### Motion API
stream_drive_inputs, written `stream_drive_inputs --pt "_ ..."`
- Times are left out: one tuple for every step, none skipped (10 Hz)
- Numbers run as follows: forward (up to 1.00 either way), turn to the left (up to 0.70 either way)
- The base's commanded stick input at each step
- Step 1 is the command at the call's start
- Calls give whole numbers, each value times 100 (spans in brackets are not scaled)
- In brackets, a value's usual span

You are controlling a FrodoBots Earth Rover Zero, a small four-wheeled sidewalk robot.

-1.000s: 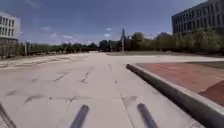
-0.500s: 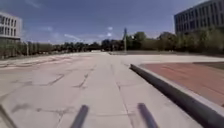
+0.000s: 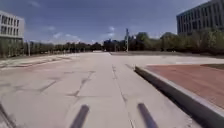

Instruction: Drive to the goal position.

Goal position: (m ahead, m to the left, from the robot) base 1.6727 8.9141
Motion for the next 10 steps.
stream_drive_inputs --pt "70 0" --pt "70 0" --pt "70 0" --pt "70 0" --pt "70 0" --pt "70 0" --pt "70 0" --pt "70 0" --pt "70 0" --pt "70 0"
